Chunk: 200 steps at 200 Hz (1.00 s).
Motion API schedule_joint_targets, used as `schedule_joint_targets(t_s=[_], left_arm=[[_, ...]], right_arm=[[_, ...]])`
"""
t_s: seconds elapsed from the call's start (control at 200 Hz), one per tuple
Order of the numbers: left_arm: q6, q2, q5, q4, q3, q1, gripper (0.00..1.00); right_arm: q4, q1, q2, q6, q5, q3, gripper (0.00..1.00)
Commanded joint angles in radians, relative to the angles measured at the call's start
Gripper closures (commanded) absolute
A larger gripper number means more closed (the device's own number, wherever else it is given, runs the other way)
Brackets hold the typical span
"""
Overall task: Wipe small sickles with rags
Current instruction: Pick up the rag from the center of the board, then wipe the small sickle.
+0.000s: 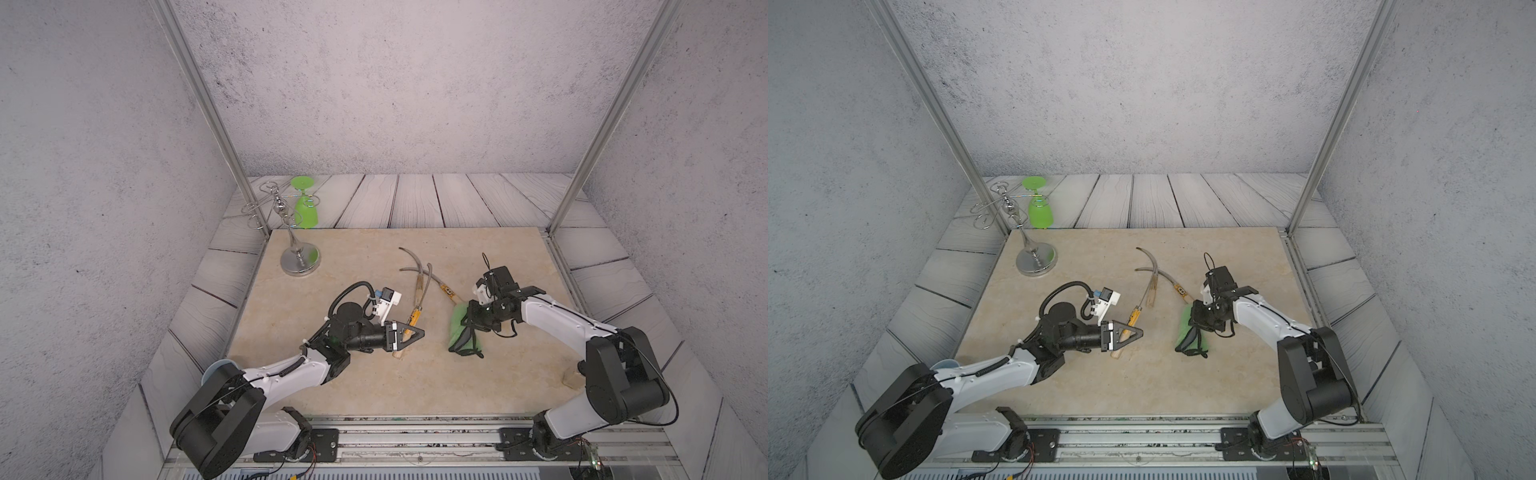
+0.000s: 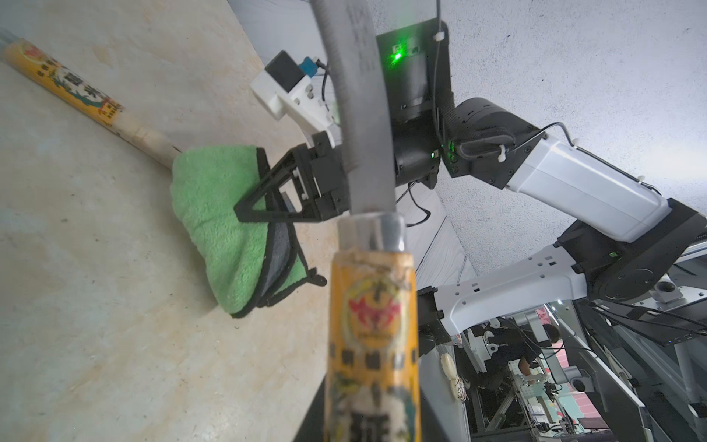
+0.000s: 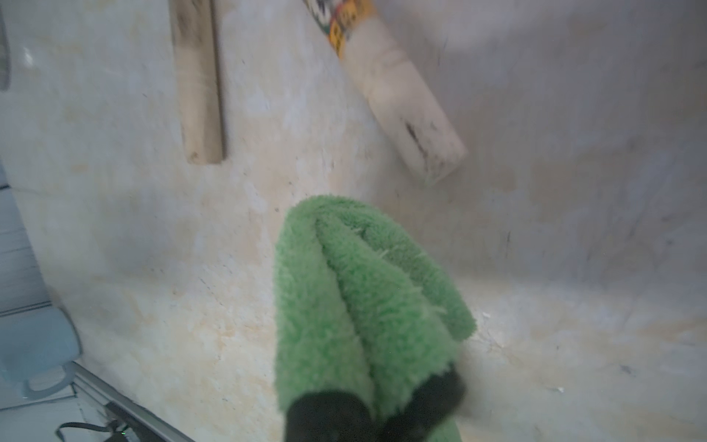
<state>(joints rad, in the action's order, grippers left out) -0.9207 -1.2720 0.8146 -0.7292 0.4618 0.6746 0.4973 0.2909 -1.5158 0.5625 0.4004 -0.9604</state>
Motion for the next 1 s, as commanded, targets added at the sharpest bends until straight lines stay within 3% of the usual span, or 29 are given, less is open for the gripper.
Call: schedule_joint_targets(t_s=[0.0,0.175,0.44,0.681,0.996], left_arm=[[0.039,0.037,-0.014,0.034,0.006,0.005,1.0],[0.084,0.056,-0.057,0.115,0.044,0.025,1.0],[0.136,-0.013,-0.099,0.146,0.1,0.066,1.0],[0.137,-0.082,-0.1,0.108,0.119,0.09,1.0],[0.182,-0.118,-0.138,0.153,0.134,0.09,1.0]], right_arm=[[-0.123,-0.044,0.046,0.087,0.091,-0.068,0.81],[-0.223,-0.05,-0.061,0.176,0.197,-0.206,0.82],[-0.262,-0.025,-0.151,0.222,0.237,-0.33,0.83],[-0.434,-0.019,-0.136,0.285,0.305,-0.273,0.82],[-0.697,-0.018,-0.066,0.473,0.436,-0.174,0.82]])
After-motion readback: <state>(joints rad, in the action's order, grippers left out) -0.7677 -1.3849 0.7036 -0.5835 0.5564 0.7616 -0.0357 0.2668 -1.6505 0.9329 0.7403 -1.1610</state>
